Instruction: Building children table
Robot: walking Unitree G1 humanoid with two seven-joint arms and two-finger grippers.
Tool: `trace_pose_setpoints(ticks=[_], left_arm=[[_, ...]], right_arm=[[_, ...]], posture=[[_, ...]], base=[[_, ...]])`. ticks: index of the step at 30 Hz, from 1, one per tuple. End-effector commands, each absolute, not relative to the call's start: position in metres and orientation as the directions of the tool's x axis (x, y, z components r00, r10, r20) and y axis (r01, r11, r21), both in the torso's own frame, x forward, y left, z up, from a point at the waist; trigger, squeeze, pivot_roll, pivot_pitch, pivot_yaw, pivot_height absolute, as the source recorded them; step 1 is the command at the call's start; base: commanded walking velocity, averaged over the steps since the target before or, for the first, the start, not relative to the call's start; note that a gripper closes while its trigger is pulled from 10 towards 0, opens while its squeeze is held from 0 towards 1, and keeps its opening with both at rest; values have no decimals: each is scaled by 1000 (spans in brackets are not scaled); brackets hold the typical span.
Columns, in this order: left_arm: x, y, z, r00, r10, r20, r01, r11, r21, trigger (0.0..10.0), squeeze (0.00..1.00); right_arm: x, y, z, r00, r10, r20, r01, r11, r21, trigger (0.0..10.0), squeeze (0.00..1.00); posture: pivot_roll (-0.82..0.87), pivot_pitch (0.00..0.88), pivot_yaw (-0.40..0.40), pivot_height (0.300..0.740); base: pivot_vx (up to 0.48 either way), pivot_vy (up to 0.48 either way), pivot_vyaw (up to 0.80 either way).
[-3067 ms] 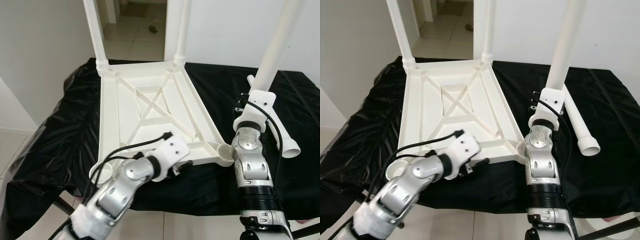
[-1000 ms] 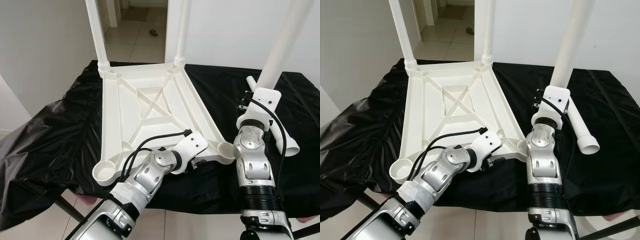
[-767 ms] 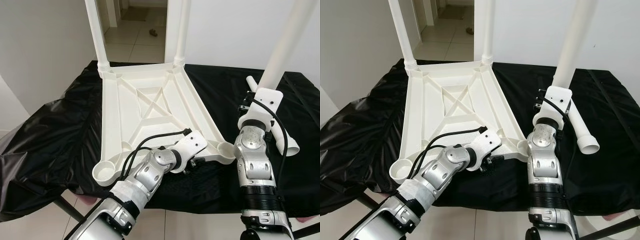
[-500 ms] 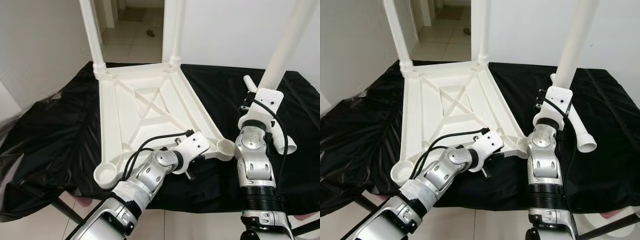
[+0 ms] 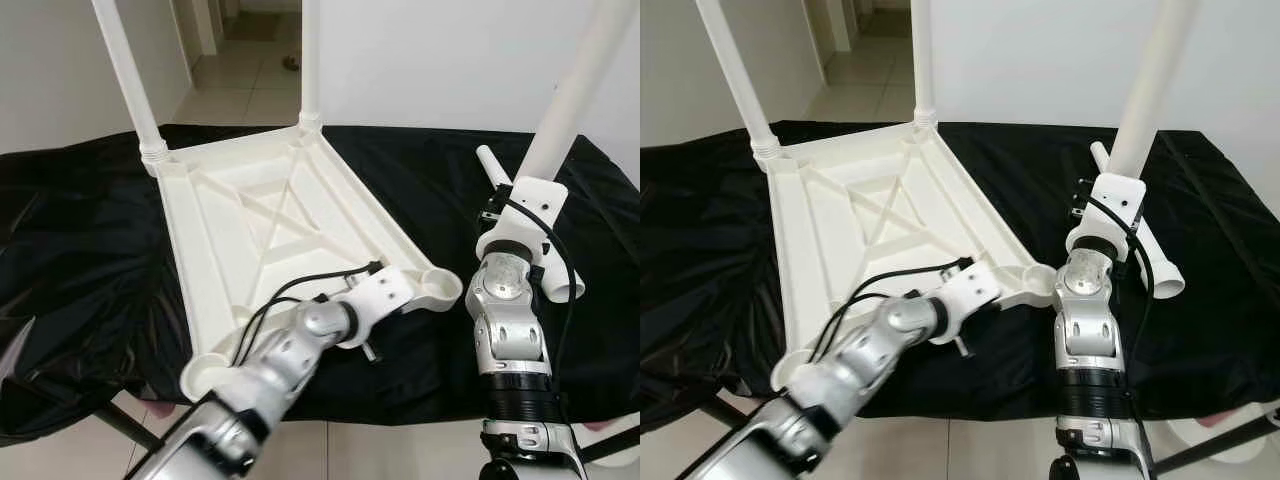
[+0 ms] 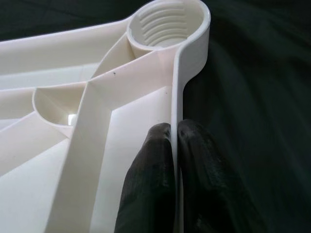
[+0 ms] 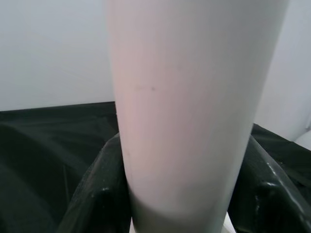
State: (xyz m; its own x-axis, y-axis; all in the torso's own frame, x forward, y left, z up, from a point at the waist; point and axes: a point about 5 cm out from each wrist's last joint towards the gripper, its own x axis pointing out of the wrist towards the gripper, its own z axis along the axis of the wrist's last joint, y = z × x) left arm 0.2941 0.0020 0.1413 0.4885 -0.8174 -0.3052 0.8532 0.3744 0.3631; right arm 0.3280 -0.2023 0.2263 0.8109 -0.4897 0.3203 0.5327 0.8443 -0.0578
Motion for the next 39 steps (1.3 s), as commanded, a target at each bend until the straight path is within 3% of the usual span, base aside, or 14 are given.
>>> trace_pose_setpoints(ticks=[1, 8, 15, 16, 18, 19, 20, 24, 28, 33, 39], left_arm=[[286, 15, 143, 461, -837, -294, 861, 342, 375, 10000, 0], [262, 39, 142, 385, -868, -313, 892, 263, 368, 10000, 0], [260, 37, 143, 390, -868, -308, 889, 267, 373, 10000, 0], [264, 36, 144, 409, -861, -302, 882, 289, 372, 10000, 1000], [266, 35, 145, 422, -856, -298, 878, 304, 371, 10000, 1000], [270, 35, 148, 451, -845, -286, 863, 331, 383, 10000, 871], [275, 34, 153, 481, -834, -269, 844, 358, 400, 10000, 0], [276, 33, 155, 486, -833, -265, 840, 363, 403, 10000, 0], [281, 33, 159, 523, -815, -250, 821, 403, 404, 10000, 0], [282, 32, 160, 527, -814, -247, 819, 407, 405, 10000, 0], [284, 30, 161, 541, -807, -238, 810, 423, 406, 10000, 0]], right_arm=[[328, -198, 228, 814, -479, 329, 524, 849, -61, 10000, 0], [331, -195, 227, 824, -465, 324, 509, 858, -63, 10000, 0], [335, -187, 226, 844, -431, 321, 473, 878, -65, 10000, 0], [336, -184, 227, 855, -407, 322, 448, 892, -61, 10000, 0], [336, -182, 228, 862, -390, 323, 429, 901, -58, 10000, 0], [336, -180, 228, 877, -356, 323, 394, 917, -59, 10000, 0], [336, -178, 227, 895, -308, 322, 344, 937, -59, 10000, 0], [336, -177, 227, 901, -291, 322, 325, 944, -58, 10000, 0], [332, -169, 229, 928, -171, 330, 193, 981, -36, 10000, 0], [329, -166, 229, 936, -122, 331, 138, 990, -26, 10000, 0], [307, -152, 222, 941, 74, 331, -90, 995, 33, 10000, 0]], posture=[[2, 73, 35, 740], [28, 73, 22, 740], [31, 67, 10, 740], [31, 67, 9, 740], [31, 67, 9, 740], [27, 68, 10, 740], [26, 70, 7, 740], [26, 70, 7, 740], [21, 73, 1, 740], [21, 74, -1, 740], [15, 76, -8, 740]], base=[[0, 0, 0], [0, 0, 0], [0, 0, 0], [0, 0, 0], [0, 0, 0], [0, 0, 0], [0, 0, 0], [0, 0, 0], [0, 0, 0], [0, 0, 0], [0, 0, 0]])
